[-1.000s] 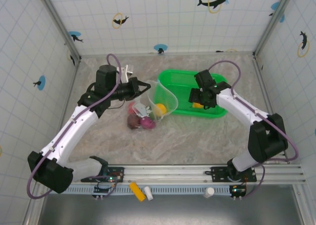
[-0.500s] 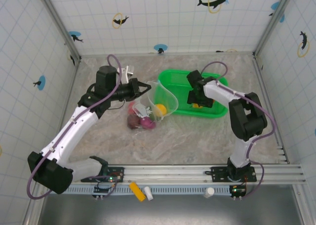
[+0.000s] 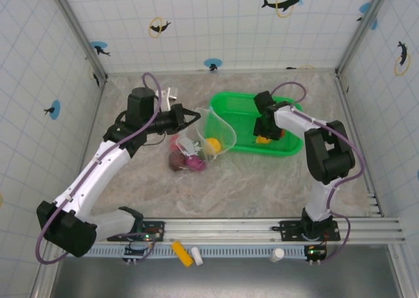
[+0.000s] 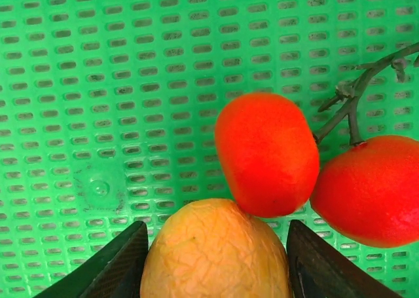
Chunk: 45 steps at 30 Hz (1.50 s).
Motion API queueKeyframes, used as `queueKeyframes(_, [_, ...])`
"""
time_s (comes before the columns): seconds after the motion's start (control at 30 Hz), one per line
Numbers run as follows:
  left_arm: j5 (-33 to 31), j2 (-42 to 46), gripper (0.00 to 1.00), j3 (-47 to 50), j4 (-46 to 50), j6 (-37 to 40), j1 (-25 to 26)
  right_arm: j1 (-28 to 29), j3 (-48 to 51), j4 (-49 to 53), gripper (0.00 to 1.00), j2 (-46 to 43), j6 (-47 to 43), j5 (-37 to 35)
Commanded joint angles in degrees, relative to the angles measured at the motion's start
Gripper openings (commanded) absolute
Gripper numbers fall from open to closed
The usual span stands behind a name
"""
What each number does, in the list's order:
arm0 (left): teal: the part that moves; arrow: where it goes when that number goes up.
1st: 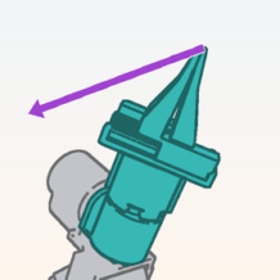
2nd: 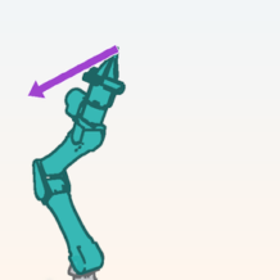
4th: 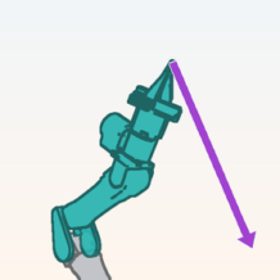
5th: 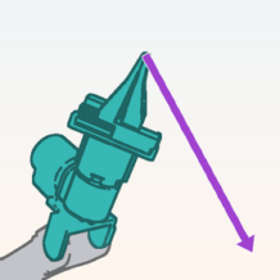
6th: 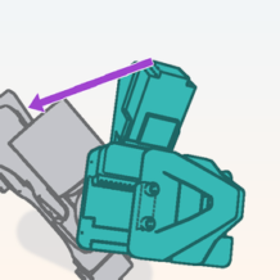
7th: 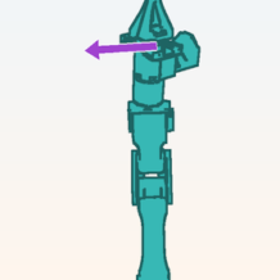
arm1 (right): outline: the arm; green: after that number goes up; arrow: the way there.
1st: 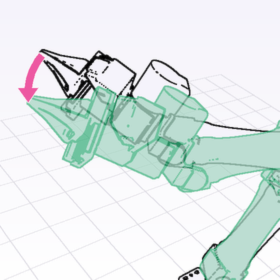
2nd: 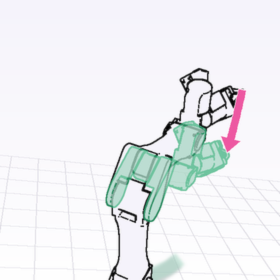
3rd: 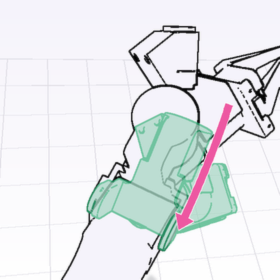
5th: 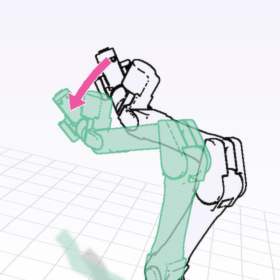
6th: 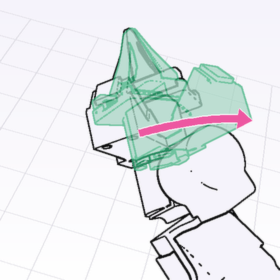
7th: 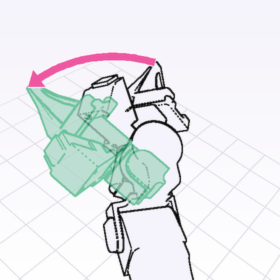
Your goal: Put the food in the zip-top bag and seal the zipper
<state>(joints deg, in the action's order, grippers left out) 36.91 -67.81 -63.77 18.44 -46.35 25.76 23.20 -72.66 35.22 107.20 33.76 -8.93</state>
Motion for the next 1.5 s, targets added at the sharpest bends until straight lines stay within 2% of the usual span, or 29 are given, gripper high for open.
queueKeyframes(0.0, [0.97, 0.56, 0.00, 0.05, -1.48, 0.12, -0.36, -0.39, 1.30, -0.88, 0.47, -0.54, -1.19, 1.85])
queueKeyframes(0.2, [0.63, 0.55, 0.00, 0.18, -1.43, -0.15, -0.32, -0.62, 1.30, -0.42, 0.46, -4.19, -2.57, 1.88])
queueKeyframes(0.4, [-0.52, 0.44, 0.00, -0.08, -0.47, 0.20, -0.36, -0.61, 0.38, -0.19, 0.46, -12.78, -5.14, 2.29])
queueKeyframes(0.6, [-1.56, -0.07, 0.00, -0.91, 0.94, 0.75, -0.31, 0.06, -0.81, -1.91, 0.44, -24.32, -8.69, 9.05])
queueKeyframes(0.77, [-1.69, -0.96, 0.00, -1.62, 0.76, 0.05, -0.29, 3.10, -3.71, -5.80, 0.43, -32.75, -8.52, 14.98])
queueKeyframes(0.87, [-1.66, -1.58, 0.00, -2.05, 0.49, -0.62, -0.32, 8.28, -6.49, -7.11, 0.42, -33.80, -8.50, 16.69])
queueKeyframes(0.97, [-1.76, -1.84, 0.00, -2.63, 0.43, -1.15, -0.37, 16.61, -9.41, -6.17, 0.43, -33.03, -11.14, 9.37])
queueKeyframes(1.03, [-1.75, -1.88, 0.00, -3.07, 0.59, -1.45, -0.36, 22.94, -11.05, -4.93, 0.43, -31.68, -14.25, -0.95])
queueKeyframes(1.13, [-1.54, -1.97, 0.00, -3.54, 0.68, -1.97, -0.37, 28.85, -11.19, -5.21, 0.42, -29.68, -16.69, -12.80])
queueKeyframes(1.33, [-0.65, -1.89, 0.00, -5.08, 0.66, -2.59, -0.36, 38.25, -10.82, -9.58, 0.42, -25.62, -22.76, -31.18])
queueKeyframes(1.47, [-0.35, -1.97, 0.00, -5.86, 0.68, -2.94, -0.36, 41.69, -9.82, -12.28, 0.43, -23.58, -23.98, -35.40])
